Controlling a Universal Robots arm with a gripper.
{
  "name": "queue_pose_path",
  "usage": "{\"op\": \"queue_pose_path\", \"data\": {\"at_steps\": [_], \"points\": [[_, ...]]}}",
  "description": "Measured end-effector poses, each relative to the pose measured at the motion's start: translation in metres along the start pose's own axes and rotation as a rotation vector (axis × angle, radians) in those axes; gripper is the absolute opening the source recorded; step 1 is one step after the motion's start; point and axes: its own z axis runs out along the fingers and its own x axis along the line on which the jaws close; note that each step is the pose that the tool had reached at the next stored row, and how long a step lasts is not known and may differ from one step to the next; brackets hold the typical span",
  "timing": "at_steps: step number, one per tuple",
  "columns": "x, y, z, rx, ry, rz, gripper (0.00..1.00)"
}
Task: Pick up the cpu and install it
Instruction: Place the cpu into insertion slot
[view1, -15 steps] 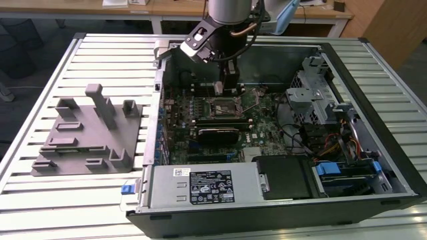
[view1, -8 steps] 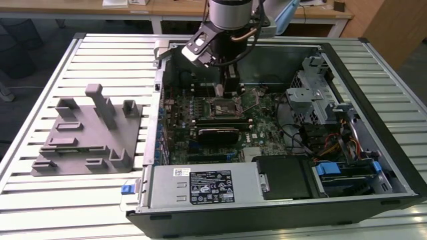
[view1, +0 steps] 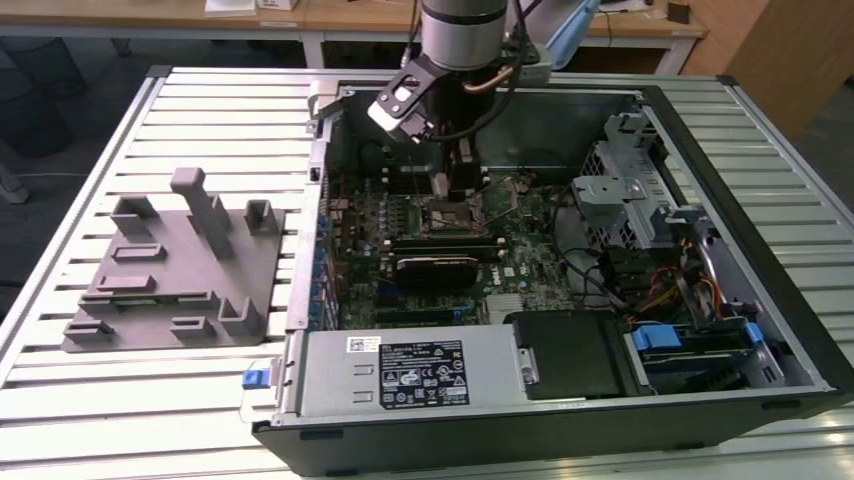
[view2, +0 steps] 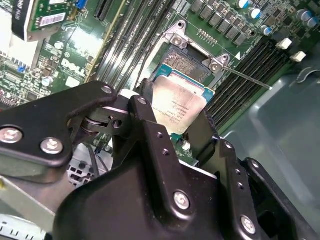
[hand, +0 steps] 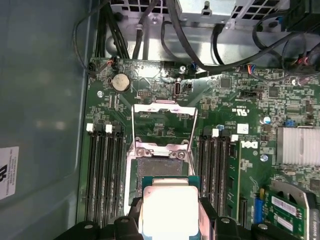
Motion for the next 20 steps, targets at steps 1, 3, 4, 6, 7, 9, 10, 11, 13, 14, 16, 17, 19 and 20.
{"op": "queue_pose_path", "data": {"at_steps": [1,3,4,6,7,9,10,11,13,14,16,17,19,20], "points": [[0.0004,0.0000,0.0016,-0.0001,0.0001,0.001,0.53],[0.0012,-0.0001,0.0045,0.0000,-0.0001,0.002,0.53],[0.0018,-0.0001,0.0059,0.0000,-0.0002,0.005,0.53],[0.0027,-0.0001,0.0091,0.0001,-0.0006,0.010,0.53],[0.0029,-0.0001,0.0107,0.0002,-0.0007,0.012,0.53],[0.0031,-0.0001,0.0143,0.0001,-0.0006,0.012,0.53],[0.0033,-0.0002,0.0161,0.0001,-0.0006,0.013,0.53],[0.0035,-0.0002,0.0180,0.0001,-0.0005,0.013,0.53],[0.0039,-0.0001,0.0217,0.0000,-0.0005,0.013,0.53],[0.0041,-0.0001,0.0234,0.0001,-0.0006,0.013,0.53],[0.0042,-0.0001,0.0263,0.0001,-0.0006,0.014,0.53],[0.0043,-0.0001,0.0277,0.0001,-0.0006,0.014,0.53],[0.0044,-0.0002,0.0297,0.0001,-0.0006,0.015,0.53],[0.0045,-0.0003,0.0305,0.0001,-0.0007,0.015,0.53]]}}
